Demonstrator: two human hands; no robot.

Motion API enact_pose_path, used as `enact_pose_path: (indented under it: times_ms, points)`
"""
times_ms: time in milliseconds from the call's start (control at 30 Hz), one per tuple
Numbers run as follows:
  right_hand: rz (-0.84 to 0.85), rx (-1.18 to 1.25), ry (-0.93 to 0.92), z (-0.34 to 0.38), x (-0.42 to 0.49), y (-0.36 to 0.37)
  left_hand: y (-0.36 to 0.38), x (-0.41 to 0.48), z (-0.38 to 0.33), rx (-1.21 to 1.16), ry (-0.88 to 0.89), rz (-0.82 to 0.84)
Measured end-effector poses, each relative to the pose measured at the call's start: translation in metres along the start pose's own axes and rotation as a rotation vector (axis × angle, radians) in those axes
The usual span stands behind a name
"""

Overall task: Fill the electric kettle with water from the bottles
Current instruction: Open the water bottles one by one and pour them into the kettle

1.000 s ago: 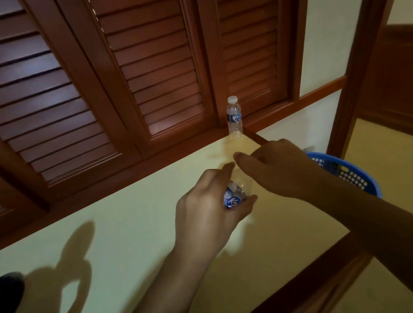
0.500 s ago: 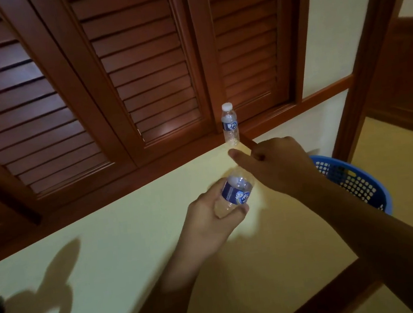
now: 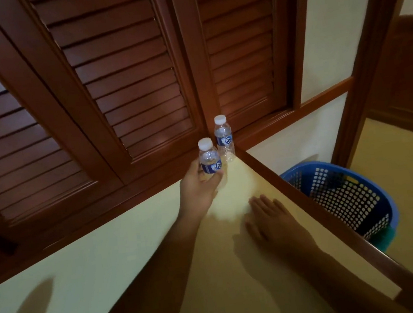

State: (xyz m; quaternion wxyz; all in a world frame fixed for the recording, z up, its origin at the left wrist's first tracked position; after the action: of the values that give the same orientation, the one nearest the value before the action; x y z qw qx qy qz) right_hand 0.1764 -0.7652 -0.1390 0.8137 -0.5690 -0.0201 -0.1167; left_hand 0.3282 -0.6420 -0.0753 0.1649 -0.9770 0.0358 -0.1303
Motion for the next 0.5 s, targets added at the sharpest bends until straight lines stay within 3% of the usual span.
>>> enact_pose_path:
  times_ms: [500]
  points:
    - [0.076, -0.032, 0.036, -0.007, 0.009, 0.009, 0.034, 0.068, 0.022, 0.066, -0.059, -0.006]
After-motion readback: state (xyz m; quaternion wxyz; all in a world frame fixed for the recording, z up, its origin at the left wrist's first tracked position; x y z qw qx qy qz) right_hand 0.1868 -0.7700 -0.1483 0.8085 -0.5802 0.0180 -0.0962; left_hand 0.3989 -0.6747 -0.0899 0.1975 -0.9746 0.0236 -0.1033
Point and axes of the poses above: each hand's wrist, its own x-axis towards the middle knuckle, its own y-axis out of the palm, z = x × y, the point moved 8 cm from there along x, towards the middle knuckle, and after that the axes turned 10 degrees about -z, right-handed, at the moved point
